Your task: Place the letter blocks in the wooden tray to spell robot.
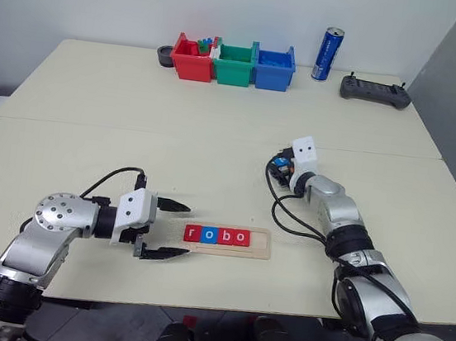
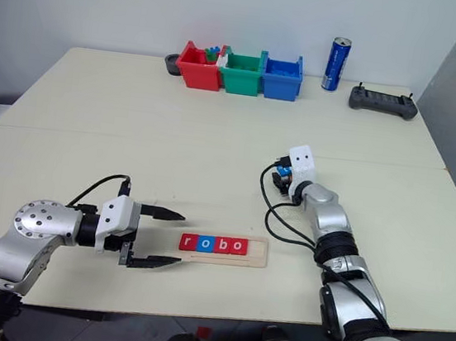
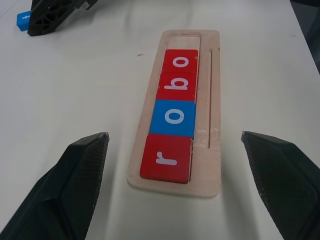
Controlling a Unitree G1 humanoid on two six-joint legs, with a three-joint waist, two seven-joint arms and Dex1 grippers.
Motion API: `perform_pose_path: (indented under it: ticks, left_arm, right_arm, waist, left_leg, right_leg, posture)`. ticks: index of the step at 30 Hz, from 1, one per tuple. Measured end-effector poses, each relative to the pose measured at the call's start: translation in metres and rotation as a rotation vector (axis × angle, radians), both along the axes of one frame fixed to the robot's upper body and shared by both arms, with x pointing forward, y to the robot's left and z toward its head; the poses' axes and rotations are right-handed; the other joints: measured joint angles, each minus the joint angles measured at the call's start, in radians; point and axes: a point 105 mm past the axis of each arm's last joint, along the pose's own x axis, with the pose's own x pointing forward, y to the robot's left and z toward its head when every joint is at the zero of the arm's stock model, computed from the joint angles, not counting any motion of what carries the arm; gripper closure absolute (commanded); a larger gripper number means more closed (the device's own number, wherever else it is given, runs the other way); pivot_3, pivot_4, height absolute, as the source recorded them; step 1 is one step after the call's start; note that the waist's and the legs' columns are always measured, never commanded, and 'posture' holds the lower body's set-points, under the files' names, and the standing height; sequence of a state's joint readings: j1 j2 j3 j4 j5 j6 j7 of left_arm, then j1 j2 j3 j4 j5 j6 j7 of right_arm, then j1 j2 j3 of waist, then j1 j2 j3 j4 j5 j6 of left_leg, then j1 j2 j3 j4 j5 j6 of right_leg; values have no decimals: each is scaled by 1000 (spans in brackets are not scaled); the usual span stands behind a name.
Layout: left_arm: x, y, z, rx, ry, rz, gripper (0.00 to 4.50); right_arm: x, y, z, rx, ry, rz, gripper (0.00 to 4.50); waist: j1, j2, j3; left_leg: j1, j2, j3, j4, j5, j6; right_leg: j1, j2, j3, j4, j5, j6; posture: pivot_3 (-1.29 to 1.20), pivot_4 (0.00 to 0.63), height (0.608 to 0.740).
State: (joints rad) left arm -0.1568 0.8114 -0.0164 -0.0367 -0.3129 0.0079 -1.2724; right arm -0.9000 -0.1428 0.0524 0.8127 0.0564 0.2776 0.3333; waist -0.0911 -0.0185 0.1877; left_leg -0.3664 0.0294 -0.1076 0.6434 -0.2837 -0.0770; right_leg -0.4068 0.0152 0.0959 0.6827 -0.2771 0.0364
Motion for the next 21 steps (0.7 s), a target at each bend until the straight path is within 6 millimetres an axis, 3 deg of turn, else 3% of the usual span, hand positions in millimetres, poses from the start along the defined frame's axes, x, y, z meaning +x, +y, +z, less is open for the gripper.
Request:
perform_pose_path:
  ticks: [2,7,11,17,21]
  left_arm:
    - [0,1,0,0,-4,0,0]
    - [-1,1,-1,-6,-6,14,0]
    - [-3,3,-3,-8,8,28,0]
    - [-2,3,-1,-14,0,28,0]
    - [-3,1,-2,-20,-5,10,0]
  right_arm:
    - [1,3,0,-6,-6,6,3056]
    - [-4,3,-1,-13,-36,6,3039]
    - [-27,-8,-2,-5,-72,-16,3039]
    - [-98,-32,6,3,-83,-76,3039]
    - [-156,-39,-17,36,69,-143,3039]
  waist:
    - [0,0,0]
    - [1,0,0]
    - [7,0,0]
    - [13,1,0]
    - [11,1,0]
  left_leg:
    - [0,0,0,0,0,0]
    - [0,0,0,0,0,0]
    - [-2,0,-2,-1,0,0]
    - [-5,-1,-3,0,0,0]
    - [-4,0,-2,0,0,0]
  right_leg:
    - [0,0,0,0,0,0]
    - [0,0,0,0,0,0]
    - [-1,-1,-1,0,0,0]
    - [-3,-1,-3,0,0,0]
    - [-3,0,-2,0,-1,1]
  posture:
    - [0,150,740]
    - [0,150,740]
    - [0,150,740]
    - [0,150,740]
    - [0,150,740]
